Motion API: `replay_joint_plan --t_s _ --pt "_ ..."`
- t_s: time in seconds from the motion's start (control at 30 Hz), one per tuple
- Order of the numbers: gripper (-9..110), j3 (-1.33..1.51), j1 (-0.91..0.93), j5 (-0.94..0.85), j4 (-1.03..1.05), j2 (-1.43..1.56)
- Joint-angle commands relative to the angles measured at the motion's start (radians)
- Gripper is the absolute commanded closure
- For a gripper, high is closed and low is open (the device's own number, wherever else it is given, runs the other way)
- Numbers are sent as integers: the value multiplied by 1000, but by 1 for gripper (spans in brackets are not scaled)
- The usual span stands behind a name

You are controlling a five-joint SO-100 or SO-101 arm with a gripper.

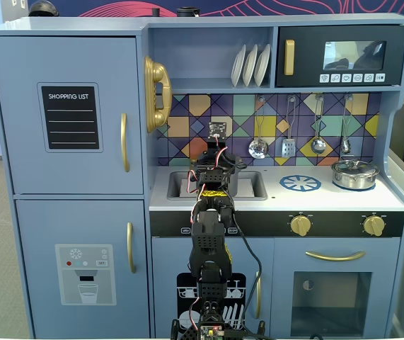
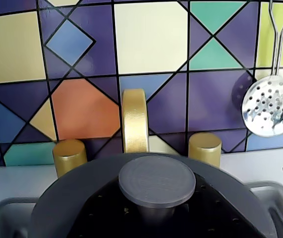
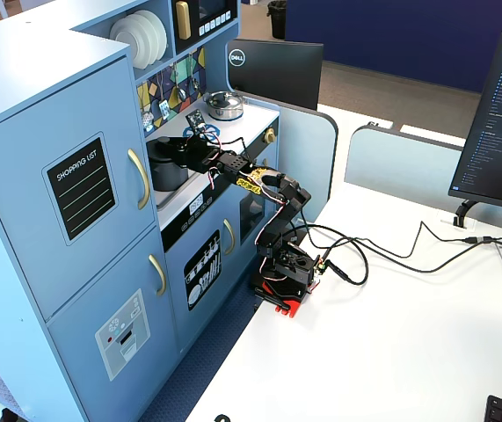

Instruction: Take off the lid from the gray recipient and place it on the counter

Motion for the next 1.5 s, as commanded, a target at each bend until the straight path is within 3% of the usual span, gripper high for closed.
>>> replay_joint_plan --t_s 0.0,0.23,0.53,0.77,1.07,1.47 --pt "102 -124 -9 -25 -8 64" --pt "102 -232 67 -41 83 87" --pt "102 -201 368 18 135 112" --pt "102 -3 515 35 -57 67" --pt "102 112 532 23 -247 -77" --pt "102 158 551 5 -347 -221"
